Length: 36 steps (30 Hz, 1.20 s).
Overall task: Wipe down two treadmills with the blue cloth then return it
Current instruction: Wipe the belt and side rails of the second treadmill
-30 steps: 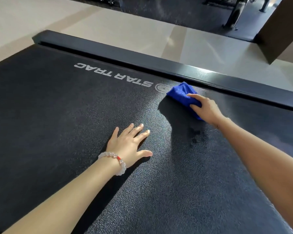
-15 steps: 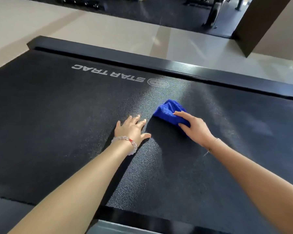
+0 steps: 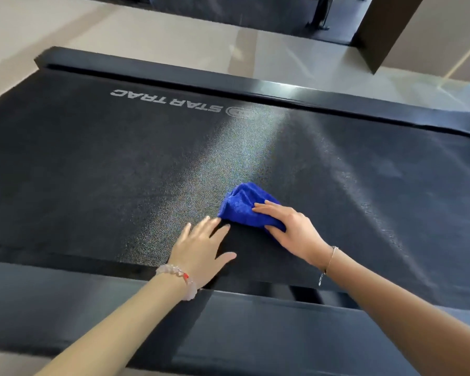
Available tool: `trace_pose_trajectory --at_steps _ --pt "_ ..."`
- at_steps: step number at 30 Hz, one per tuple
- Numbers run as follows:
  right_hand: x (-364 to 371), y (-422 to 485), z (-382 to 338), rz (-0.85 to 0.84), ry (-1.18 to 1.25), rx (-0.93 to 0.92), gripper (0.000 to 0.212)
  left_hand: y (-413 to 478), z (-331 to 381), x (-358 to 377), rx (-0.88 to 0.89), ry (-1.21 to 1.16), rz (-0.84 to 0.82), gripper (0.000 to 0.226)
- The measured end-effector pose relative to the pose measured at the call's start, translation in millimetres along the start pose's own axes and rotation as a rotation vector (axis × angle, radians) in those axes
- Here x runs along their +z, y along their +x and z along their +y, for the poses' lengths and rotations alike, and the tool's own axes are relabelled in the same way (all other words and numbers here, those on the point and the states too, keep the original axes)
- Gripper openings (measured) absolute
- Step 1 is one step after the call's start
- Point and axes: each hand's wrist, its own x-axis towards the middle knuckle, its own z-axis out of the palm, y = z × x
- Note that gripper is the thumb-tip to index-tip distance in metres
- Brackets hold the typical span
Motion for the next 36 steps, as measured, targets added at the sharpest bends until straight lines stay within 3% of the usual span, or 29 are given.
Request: trace_pose_trajectory --at_steps 9,13,20,28,36 --pt "10 -59 -25 -0.077 0.038 0.048 0.049 -36 7 11 0.037 -0.050 0.043 0.062" --pt "4 -57 -29 -0.114 0.042 0.087 0.050 -56 5 6 0.031 -0.195 0.217 0.046" --pt "1 -58 -34 -0.145 0.025 0.081 0.050 -78 -4 8 0.110 -0.136 0.154 0.048" --pt "8 -56 -23 -0.103 0.053 0.003 0.047 -89 26 24 -0.057 0.009 0.141 0.056" --pt "4 -53 -8 -0.177 0.043 -0.099 0.047 -102 63 29 -0.169 0.038 0.076 0.064"
